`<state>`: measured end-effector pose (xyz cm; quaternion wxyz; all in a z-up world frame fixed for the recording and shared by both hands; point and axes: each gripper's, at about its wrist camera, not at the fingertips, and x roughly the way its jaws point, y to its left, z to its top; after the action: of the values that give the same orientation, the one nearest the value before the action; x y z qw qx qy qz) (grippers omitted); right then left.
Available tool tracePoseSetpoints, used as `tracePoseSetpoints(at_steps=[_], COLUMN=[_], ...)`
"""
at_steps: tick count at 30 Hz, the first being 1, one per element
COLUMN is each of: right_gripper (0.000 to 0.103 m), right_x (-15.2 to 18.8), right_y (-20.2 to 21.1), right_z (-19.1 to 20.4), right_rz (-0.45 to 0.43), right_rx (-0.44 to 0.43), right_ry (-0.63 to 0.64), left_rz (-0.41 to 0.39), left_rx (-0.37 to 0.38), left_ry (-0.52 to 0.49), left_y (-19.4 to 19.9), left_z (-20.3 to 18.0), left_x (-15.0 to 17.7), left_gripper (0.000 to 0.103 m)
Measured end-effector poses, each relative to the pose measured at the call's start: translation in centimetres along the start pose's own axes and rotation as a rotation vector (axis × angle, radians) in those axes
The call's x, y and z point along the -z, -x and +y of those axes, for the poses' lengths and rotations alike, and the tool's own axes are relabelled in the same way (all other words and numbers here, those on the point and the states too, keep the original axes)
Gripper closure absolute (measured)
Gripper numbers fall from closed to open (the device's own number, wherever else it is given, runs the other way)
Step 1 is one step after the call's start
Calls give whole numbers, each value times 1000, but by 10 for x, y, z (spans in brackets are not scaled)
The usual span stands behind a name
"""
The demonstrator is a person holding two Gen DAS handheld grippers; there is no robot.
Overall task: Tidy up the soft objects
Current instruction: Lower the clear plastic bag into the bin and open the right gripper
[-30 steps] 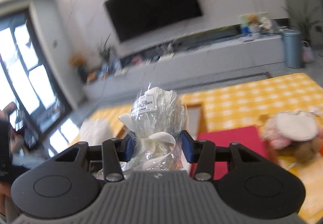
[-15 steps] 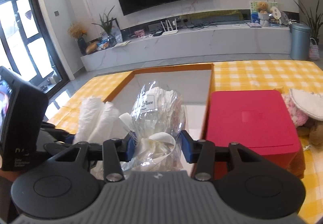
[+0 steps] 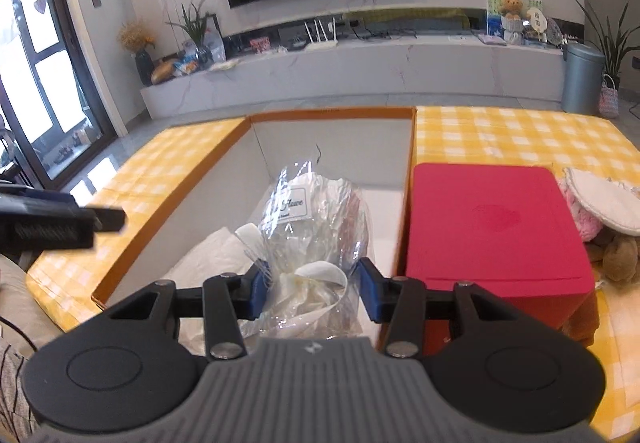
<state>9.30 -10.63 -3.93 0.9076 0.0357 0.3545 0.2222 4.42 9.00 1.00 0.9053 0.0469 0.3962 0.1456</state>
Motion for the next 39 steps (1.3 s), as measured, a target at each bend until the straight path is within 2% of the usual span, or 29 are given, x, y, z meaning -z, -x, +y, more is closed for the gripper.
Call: tracePoseSetpoints(at_steps=[2, 8, 12, 13, 17, 21, 23, 25, 27, 30, 32, 34, 36, 39], right_gripper=[57, 57, 56, 55, 55, 54, 48, 22, 20, 20, 17, 5, 4, 3], right_x=[0, -1, 2, 2, 1, 5, 6, 5, 7, 8, 7, 4, 0, -3], right_y=[-6, -28, -53, -59, -81, -88, -86, -87, -86, -83, -75, -65, -56, -34], right_z=[9, 44, 79, 83, 78, 72, 72, 66, 60, 58, 60, 63, 71, 75], right_rz=[18, 53, 84, 90, 155, 177, 174, 196, 208, 206, 178, 145, 124, 31], right_rx=[11, 20, 150, 176, 178, 157, 147, 110, 71, 67, 64, 69, 82, 104], right_ry=[7, 55, 249, 265, 195, 143, 121, 59, -7, -30, -11, 15, 83, 127], left_rz=[-3, 16, 21, 12, 12, 11, 13, 18, 21, 18, 1, -21, -36, -56], left_rx=[-3, -21, 26, 30, 10, 29, 32, 28, 23, 24, 29, 26, 11, 17], left_ry=[35, 53, 97, 109, 108, 125, 128, 125, 130, 151, 162, 163, 150, 137], left_y=[-4, -19, -25, -25, -26, -25, -26, -27, -28, -26, -22, -19, -17, -12], left_z=[8, 20, 32, 34, 35, 37, 37, 37, 38, 43, 44, 43, 40, 35], left_x=[-1, 3, 7, 8, 9, 9, 9, 9, 10, 9, 8, 7, 7, 5], left_gripper=[29, 29, 29, 29, 31, 31, 31, 31, 31, 31, 30, 26, 22, 22])
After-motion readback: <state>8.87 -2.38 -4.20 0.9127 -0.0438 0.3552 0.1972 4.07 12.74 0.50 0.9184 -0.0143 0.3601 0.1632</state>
